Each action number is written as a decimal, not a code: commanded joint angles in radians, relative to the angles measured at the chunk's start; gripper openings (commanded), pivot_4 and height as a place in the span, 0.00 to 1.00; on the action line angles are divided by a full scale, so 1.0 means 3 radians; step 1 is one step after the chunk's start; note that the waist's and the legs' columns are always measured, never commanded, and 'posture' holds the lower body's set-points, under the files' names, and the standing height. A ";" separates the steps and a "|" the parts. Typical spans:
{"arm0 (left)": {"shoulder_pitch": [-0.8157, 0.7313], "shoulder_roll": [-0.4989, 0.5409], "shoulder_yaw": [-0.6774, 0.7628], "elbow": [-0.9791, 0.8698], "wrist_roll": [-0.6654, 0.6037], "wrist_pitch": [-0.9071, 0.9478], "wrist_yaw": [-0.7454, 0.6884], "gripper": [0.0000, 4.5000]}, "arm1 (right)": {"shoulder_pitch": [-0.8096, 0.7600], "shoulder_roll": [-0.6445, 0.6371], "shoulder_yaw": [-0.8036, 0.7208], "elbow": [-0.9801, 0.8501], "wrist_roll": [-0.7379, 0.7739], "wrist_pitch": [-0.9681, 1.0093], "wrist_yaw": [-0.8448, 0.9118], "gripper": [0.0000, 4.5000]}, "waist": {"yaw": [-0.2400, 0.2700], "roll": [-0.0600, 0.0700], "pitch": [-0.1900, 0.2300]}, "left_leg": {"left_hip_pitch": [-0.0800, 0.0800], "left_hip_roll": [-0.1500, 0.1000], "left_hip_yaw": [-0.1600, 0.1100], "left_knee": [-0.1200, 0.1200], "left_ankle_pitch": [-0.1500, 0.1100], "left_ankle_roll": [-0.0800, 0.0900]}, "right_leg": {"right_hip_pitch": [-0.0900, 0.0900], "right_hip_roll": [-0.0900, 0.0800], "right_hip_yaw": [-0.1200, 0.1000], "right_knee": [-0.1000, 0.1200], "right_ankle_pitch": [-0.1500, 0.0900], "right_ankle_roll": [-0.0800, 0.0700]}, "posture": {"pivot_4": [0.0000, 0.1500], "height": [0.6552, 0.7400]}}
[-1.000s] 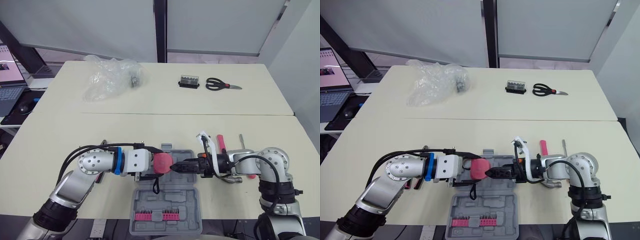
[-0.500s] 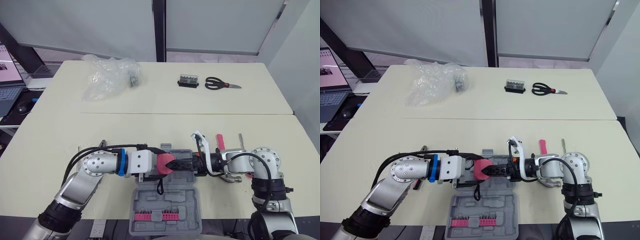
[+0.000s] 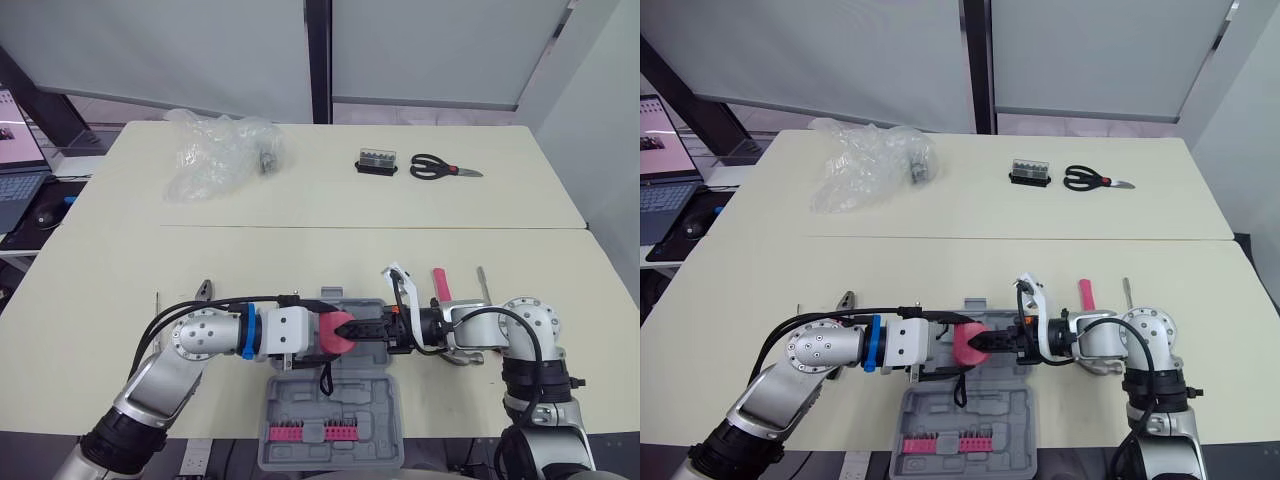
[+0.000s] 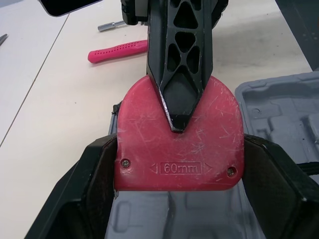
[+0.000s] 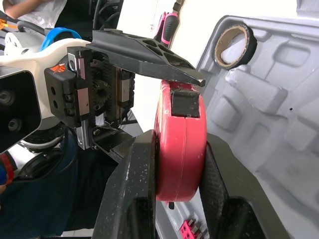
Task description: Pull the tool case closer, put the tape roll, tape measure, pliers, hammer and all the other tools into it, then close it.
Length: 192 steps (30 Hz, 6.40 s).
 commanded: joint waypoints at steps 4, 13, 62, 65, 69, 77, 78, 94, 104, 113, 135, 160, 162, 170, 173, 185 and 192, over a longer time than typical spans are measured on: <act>0.0138 0.0131 0.0299 -0.0185 -0.0346 0.0094 -0.0076 1.00 | 0.0162 -0.0356 -0.0143 -0.0155 0.0599 0.0054 -0.0248 0.17 | -0.0002 0.0000 0.0000 | -0.0001 0.0000 0.0000 0.0000 0.0000 0.0000 | -0.0001 0.0000 0.0001 0.0000 0.0000 0.0000 | 1.00 1.00; 0.0753 0.0561 0.0875 -0.0463 -0.0973 0.0071 -0.0459 1.00 | 0.0875 -0.2327 -0.0148 -0.0490 0.2406 -0.0675 -0.0477 0.17 | 0.0009 0.0006 0.0004 | -0.0014 -0.0002 0.0000 0.0006 0.0000 0.0000 | -0.0004 -0.0002 0.0002 -0.0008 0.0000 0.0000 | 1.00 1.00; 0.1285 0.0402 0.0631 -0.0803 -0.0913 -0.0253 -0.0328 1.00 | 0.1425 -0.2608 0.0246 -0.0318 0.1476 -0.0866 -0.0590 0.68 | 0.0010 0.0006 -0.0001 | -0.0014 0.0003 -0.0003 0.0009 0.0000 0.0001 | -0.0001 0.0006 0.0005 -0.0013 0.0000 0.0000 | 1.00 1.00; 0.1248 0.0373 0.0645 -0.0751 -0.0951 -0.0268 -0.0354 1.00 | 0.1469 -0.2866 0.0067 -0.0490 0.1328 -0.0785 -0.0194 0.87 | 0.0012 0.0006 -0.0002 | -0.0014 0.0004 -0.0005 0.0009 0.0000 0.0001 | -0.0001 0.0007 0.0003 -0.0013 0.0000 0.0000 | 1.00 1.00; 0.1204 0.0329 0.0643 -0.0696 -0.0992 -0.0302 -0.0384 1.00 | 0.1579 -0.3127 0.0012 -0.0901 0.0689 -0.0959 0.0510 0.98 | 0.0009 0.0010 -0.0003 | -0.0014 0.0004 -0.0004 0.0009 0.0000 0.0001 | -0.0002 0.0008 0.0003 -0.0013 0.0000 0.0000 | 1.00 1.00; 0.1128 0.0283 0.0617 -0.0579 -0.1003 -0.0335 -0.0433 1.00 | 0.2088 -0.3293 -0.0078 -0.1162 -0.0579 -0.1797 0.1576 0.98 | 0.0015 0.0009 -0.0003 | -0.0014 0.0004 -0.0005 0.0010 0.0001 0.0001 | 0.0002 0.0007 0.0001 -0.0016 0.0000 0.0001 | 1.00 1.00; 0.1114 0.0278 0.0614 -0.0561 -0.0999 -0.0343 -0.0438 1.00 | 0.2162 -0.3301 -0.0109 -0.1160 -0.0690 -0.1873 0.1664 0.98 | 0.0015 0.0009 -0.0003 | -0.0014 0.0003 -0.0005 0.0010 0.0001 0.0001 | 0.0002 0.0007 0.0001 -0.0016 0.0000 0.0001 | 1.00 1.00; 0.0920 0.0169 0.0590 -0.0320 -0.1047 -0.0522 -0.0525 1.00 | 0.2643 -0.2855 -0.0361 -0.1013 -0.2488 -0.4245 0.2872 0.98 | 0.0010 0.0008 -0.0003 | 0.0001 0.0002 -0.0004 0.0011 0.0001 0.0001 | 0.0019 0.0006 0.0001 -0.0018 0.0000 0.0001 | 1.00 1.00; 0.1030 0.0239 0.0596 -0.0433 -0.1181 -0.0600 -0.0698 1.00 | 0.1932 -0.2537 0.0022 -0.0438 -0.3022 -0.5984 0.3677 0.98 | 0.0005 0.0007 -0.0002 | 0.0032 0.0003 -0.0005 0.0006 0.0000 0.0000 | 0.0054 0.0005 0.0000 -0.0033 0.0000 0.0001 | 1.00 1.00; 0.1198 0.0292 0.0534 -0.0663 -0.1081 -0.0561 -0.0618 1.00 | 0.1533 -0.2432 0.0706 0.0227 -0.3430 -0.6459 0.4096 0.98 | 0.0015 0.0008 -0.0001 | 0.0034 0.0002 -0.0005 0.0007 0.0000 0.0000 | 0.0060 0.0002 -0.0001 -0.0035 0.0000 0.0000 | 1.00 1.00; 0.1526 0.0330 0.0575 -0.0735 -0.0936 -0.0644 -0.0457 1.00 | 0.1474 -0.2085 0.1142 0.0466 -0.3986 -0.6371 0.3631 0.98 | 0.0015 0.0009 -0.0001 | 0.0037 0.0002 -0.0006 0.0006 0.0000 0.0001 | 0.0061 0.0003 -0.0001 -0.0034 0.0000 0.0000 | 1.00 1.00; 0.1482 0.0350 0.0558 -0.0668 -0.0931 -0.0683 -0.0443 1.00 | 0.1567 -0.2039 0.1208 0.0454 -0.4089 -0.6259 0.3400 0.69 | 0.0015 0.0009 -0.0001 | 0.0037 0.0002 -0.0006 0.0007 0.0000 0.0000 | 0.0061 0.0002 -0.0001 -0.0034 0.0000 0.0000 | 1.00 1.00; 0.1488 0.0340 0.0566 -0.0653 -0.0946 -0.0682 -0.0437 1.00 | 0.1561 -0.2057 0.1180 0.0426 -0.4082 -0.6259 0.3384 0.69 | 0.0015 0.0009 -0.0001 | 0.0037 0.0001 -0.0006 0.0007 0.0000 0.0000 | 0.0061 0.0002 -0.0001 -0.0034 0.0000 0.0000 | 1.00 1.00; 0.1518 0.0407 0.0867 -0.0595 -0.1196 -0.0410 -0.0360 1.00 | 0.1360 -0.2351 0.0917 -0.0235 -0.3906 -0.5423 0.3421 0.69 | 0.0008 0.0009 -0.0002 | 0.0037 0.0002 -0.0007 0.0007 0.0000 0.0000 | 0.0060 0.0002 -0.0001 -0.0031 0.0000 0.0000 | 1.00 1.00; 0.1413 0.0434 0.0955 -0.0535 -0.1254 -0.0210 -0.0300 1.00 | 0.1046 -0.2535 0.0955 -0.0572 -0.3916 -0.4809 0.3533 0.69 | 0.0004 0.0014 0.0000 | 0.0038 0.0002 -0.0006 0.0007 0.0000 0.0000 | 0.0058 0.0003 -0.0001 -0.0027 0.0000 0.0000 | 1.00 1.00; 0.0756 0.0423 0.0857 -0.0257 -0.0899 0.0292 -0.0020 1.00 | -0.0709 -0.2054 0.2034 -0.0596 -0.4265 -0.3351 0.3837 0.69 | 0.0006 0.0013 0.0001 | 0.0032 0.0001 -0.0009 0.0007 0.0000 0.0000 | 0.0051 0.0002 -0.0004 -0.0028 0.0000 0.0000 | 1.00 1.00; 0.0519 0.0360 0.0671 0.0013 -0.0638 0.0261 -0.0012 1.00 | -0.1191 -0.1628 0.2459 -0.0036 -0.4531 -0.3417 0.3905 0.69 | 0.0005 0.0013 0.0002 | 0.0031 0.0001 -0.0008 0.0007 0.0000 0.0000 | 0.0045 0.0001 -0.0004 -0.0021 0.0000 0.0000 | 1.00 1.00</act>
